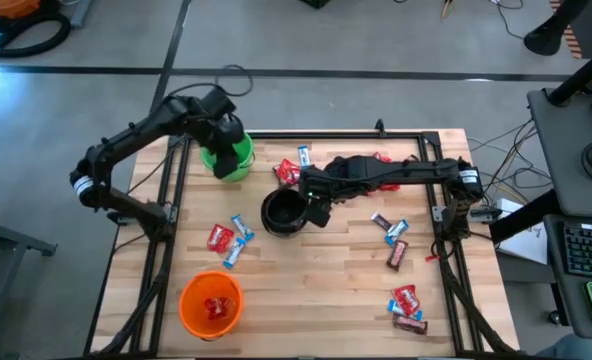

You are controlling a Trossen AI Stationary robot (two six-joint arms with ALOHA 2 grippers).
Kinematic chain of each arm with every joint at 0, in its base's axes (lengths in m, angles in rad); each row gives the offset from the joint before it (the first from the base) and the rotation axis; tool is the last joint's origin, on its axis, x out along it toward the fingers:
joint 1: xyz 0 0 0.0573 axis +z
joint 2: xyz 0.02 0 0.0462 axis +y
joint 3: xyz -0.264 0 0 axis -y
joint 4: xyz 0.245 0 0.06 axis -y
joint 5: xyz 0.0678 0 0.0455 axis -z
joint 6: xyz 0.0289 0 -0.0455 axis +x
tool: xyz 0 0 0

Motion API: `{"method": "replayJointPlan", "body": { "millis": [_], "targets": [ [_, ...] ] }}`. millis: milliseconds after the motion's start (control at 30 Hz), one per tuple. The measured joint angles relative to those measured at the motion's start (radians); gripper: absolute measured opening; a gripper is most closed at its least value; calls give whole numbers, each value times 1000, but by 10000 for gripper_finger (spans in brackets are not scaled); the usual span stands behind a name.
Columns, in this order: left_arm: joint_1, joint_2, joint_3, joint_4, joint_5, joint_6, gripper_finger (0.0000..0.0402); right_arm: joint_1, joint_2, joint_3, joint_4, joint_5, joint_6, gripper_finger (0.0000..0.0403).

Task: Sort candy
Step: Put the brown and silver chocolate into the black bucket

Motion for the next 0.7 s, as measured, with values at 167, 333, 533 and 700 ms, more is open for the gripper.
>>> {"method": "replayJointPlan", "body": {
  "millis": [167,333,533,700],
  "targets": [
    [-98,0,0,1,0,48,8,5,0,-10,6,2,132,228],
    [-156,0,0,-17,0,106,1,8,0,-47,-4,4,293,228],
    [-163,0,0,-25,0,170,1,16,1,-105,-51,19,416,228],
    [-162,0,0,-68,0,214,0,20,1,-145,-110,19,451,228]
  ]
}}
